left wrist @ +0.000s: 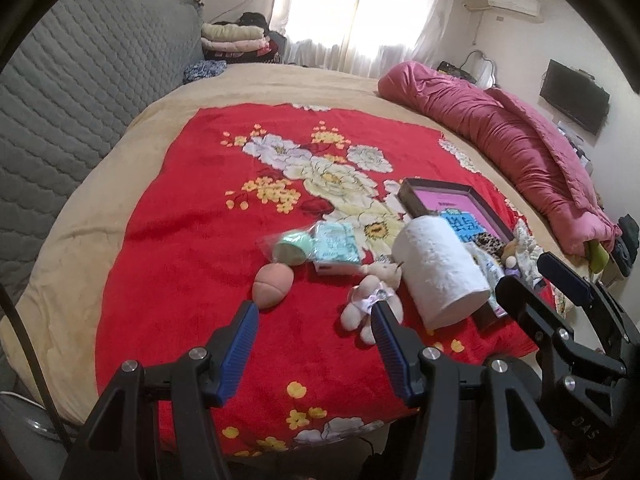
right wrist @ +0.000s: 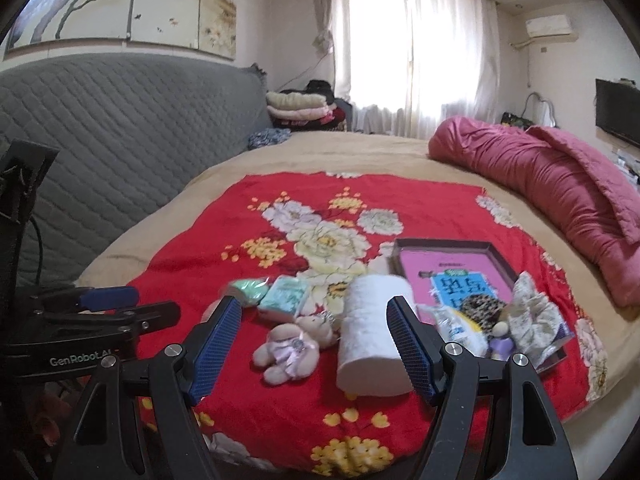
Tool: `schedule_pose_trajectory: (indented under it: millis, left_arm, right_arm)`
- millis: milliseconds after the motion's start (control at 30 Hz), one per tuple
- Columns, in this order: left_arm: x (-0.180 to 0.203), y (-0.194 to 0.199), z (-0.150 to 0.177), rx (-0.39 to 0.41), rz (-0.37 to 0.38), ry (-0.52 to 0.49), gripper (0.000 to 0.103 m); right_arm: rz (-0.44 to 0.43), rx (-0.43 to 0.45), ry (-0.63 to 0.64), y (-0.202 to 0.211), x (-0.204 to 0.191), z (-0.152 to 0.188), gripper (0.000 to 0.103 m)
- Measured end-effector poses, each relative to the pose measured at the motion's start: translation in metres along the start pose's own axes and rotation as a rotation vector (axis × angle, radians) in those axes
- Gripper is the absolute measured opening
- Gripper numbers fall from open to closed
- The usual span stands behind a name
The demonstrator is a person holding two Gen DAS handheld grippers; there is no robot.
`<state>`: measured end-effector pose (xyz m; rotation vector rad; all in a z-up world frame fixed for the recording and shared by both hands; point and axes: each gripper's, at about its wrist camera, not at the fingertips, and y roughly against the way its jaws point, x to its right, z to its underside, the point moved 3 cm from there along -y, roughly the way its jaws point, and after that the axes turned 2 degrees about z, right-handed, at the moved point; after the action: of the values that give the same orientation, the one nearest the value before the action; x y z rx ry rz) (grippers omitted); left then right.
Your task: Organize soft objects
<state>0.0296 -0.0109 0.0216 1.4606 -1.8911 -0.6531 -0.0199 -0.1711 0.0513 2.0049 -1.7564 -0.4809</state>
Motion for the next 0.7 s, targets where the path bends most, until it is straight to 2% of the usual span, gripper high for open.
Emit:
schedule_pose_trajectory:
  millis: [300,700]
  left_arm:
    - [-0.020,-0.023,0.012,-0.038,-0.006,0.036,0.058]
    - [-0.058,-0.056,0.016,-0.084,0.005,0.134,0.058]
  right_arm:
    - [-0.029,-0.108,0.004,-0.031,-0.016,0.021,0.076]
    - [-0.073,-0.194,0.036,-0.070,-0.040,0.045,0.076]
